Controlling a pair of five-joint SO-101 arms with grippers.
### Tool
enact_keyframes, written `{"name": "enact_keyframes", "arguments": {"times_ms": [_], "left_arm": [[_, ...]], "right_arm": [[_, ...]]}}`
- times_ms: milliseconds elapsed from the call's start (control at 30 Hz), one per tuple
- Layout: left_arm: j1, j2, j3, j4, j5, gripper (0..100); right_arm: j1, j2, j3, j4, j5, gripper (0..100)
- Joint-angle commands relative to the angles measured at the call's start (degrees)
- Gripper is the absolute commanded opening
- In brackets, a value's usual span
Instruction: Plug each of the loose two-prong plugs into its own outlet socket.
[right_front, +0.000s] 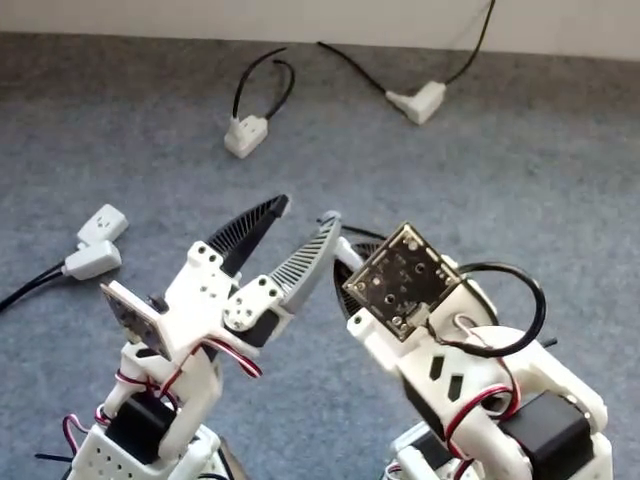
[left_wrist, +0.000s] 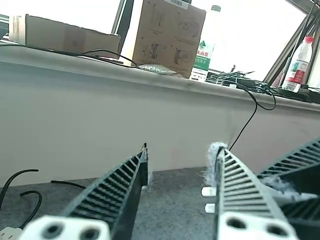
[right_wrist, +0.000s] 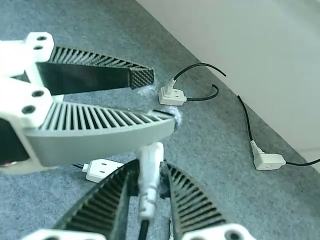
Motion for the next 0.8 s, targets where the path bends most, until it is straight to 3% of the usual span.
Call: {"name": "enact_keyframes", "arguments": {"times_ms": [0,467,567,767], "left_arm": [[0.57,0.84,1.36,0.09,0.18,21],[-0.4,0.4,2.42,-0.09,-0.09,21],[-5.76,0.4,2.24,-0.09,-0.09,21],[-25.1,0.66,2.77,0.79,0.35,21]], "right_arm": [[0.22,-1.27,-7.43,-0.57,0.0,1.4],[0.57,-0.75,-10.86,0.75,0.0,1.4],[0.75,-0.66,-10.07,0.92,0.0,1.4],[8.13,0.4,0.66,-2.51,0.0,1.4]]}}
